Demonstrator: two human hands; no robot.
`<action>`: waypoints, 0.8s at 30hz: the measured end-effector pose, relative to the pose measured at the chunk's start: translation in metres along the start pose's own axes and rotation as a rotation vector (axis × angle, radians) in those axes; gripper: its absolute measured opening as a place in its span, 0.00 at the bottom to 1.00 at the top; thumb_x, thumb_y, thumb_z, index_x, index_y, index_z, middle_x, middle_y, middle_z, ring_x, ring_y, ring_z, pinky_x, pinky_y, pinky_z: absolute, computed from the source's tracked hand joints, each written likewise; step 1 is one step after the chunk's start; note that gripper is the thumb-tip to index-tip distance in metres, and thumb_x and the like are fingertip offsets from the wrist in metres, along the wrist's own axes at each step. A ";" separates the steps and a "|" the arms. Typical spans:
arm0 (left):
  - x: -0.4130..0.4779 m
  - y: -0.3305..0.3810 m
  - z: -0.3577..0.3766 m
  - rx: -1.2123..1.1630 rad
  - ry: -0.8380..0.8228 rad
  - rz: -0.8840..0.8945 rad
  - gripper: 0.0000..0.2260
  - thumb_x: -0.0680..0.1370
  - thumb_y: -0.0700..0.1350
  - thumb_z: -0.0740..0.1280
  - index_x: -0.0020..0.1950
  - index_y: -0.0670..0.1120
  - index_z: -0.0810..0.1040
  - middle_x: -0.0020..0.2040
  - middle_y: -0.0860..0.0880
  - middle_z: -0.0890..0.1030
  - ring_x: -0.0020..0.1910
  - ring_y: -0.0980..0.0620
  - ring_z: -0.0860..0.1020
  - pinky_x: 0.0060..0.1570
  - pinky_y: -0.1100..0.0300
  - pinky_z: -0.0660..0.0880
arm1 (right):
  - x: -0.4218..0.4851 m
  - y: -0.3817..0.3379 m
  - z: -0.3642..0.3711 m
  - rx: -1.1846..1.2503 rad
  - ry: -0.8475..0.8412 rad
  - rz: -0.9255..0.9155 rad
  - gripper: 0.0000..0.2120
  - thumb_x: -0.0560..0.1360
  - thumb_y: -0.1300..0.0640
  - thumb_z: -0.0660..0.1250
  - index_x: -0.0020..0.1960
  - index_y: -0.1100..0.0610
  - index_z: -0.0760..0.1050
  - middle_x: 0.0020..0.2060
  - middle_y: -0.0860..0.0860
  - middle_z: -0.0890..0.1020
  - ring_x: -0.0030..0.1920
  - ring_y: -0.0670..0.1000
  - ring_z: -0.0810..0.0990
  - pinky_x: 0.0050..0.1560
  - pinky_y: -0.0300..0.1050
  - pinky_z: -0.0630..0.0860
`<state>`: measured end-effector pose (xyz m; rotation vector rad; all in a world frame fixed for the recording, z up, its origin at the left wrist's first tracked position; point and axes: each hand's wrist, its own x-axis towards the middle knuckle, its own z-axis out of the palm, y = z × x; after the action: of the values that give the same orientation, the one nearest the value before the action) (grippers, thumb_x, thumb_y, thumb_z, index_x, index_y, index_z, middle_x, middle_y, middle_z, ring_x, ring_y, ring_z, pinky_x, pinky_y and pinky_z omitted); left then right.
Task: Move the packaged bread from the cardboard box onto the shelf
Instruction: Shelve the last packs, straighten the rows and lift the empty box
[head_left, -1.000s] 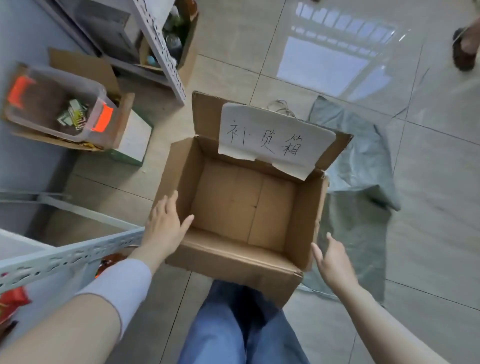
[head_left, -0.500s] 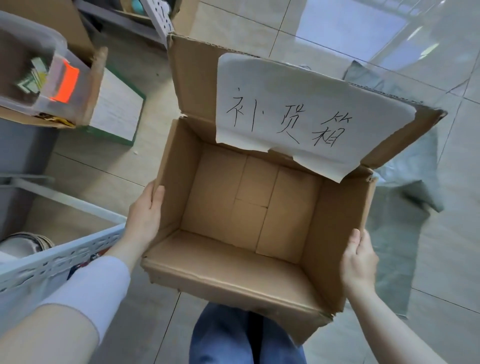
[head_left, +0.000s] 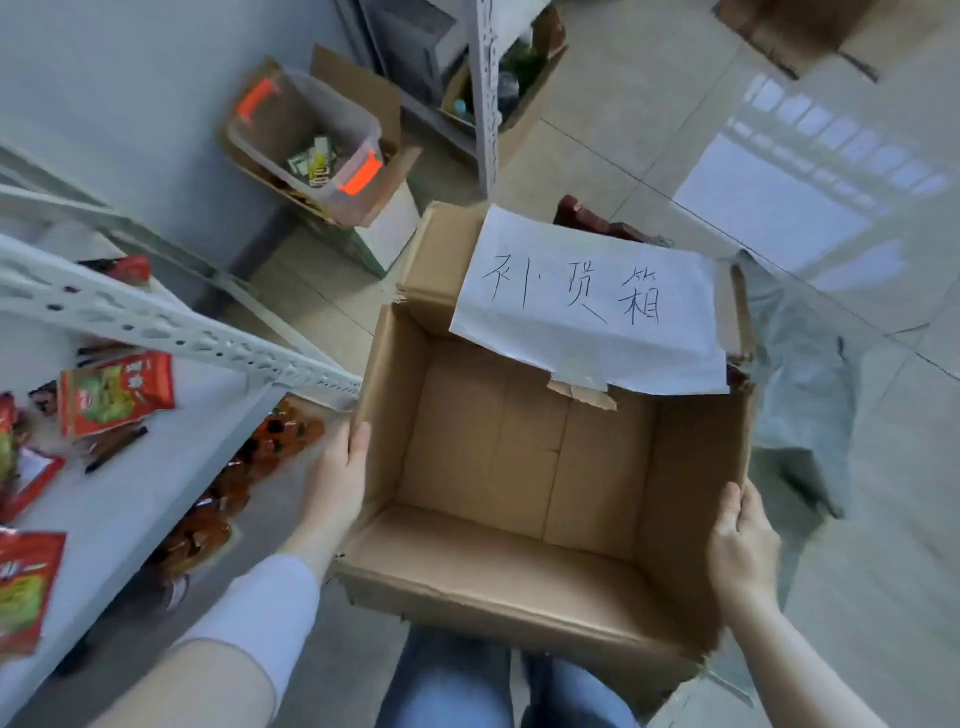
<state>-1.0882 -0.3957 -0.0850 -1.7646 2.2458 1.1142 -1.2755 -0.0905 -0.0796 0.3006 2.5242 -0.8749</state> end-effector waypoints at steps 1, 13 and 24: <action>-0.019 -0.009 -0.009 -0.008 0.029 -0.016 0.21 0.81 0.52 0.53 0.70 0.43 0.67 0.67 0.40 0.72 0.66 0.41 0.70 0.60 0.55 0.64 | -0.009 -0.002 -0.009 -0.010 -0.026 -0.040 0.22 0.82 0.50 0.50 0.72 0.58 0.64 0.68 0.60 0.71 0.68 0.62 0.68 0.69 0.53 0.62; -0.254 -0.185 -0.114 -0.288 0.390 -0.357 0.22 0.80 0.56 0.53 0.67 0.45 0.71 0.56 0.36 0.79 0.53 0.37 0.76 0.50 0.50 0.71 | -0.179 -0.049 -0.014 -0.241 -0.356 -0.510 0.23 0.81 0.47 0.50 0.69 0.59 0.67 0.66 0.60 0.73 0.67 0.60 0.69 0.67 0.54 0.64; -0.500 -0.437 -0.199 -0.573 0.801 -0.841 0.21 0.81 0.56 0.51 0.67 0.46 0.71 0.59 0.38 0.78 0.57 0.37 0.75 0.50 0.53 0.68 | -0.491 -0.042 0.133 -0.442 -0.786 -0.954 0.17 0.80 0.48 0.52 0.39 0.53 0.72 0.32 0.51 0.72 0.39 0.53 0.71 0.45 0.48 0.65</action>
<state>-0.4685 -0.1360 0.0847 -3.3684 1.0424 0.9663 -0.8148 -0.2347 0.0852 -1.2211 1.9183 -0.5142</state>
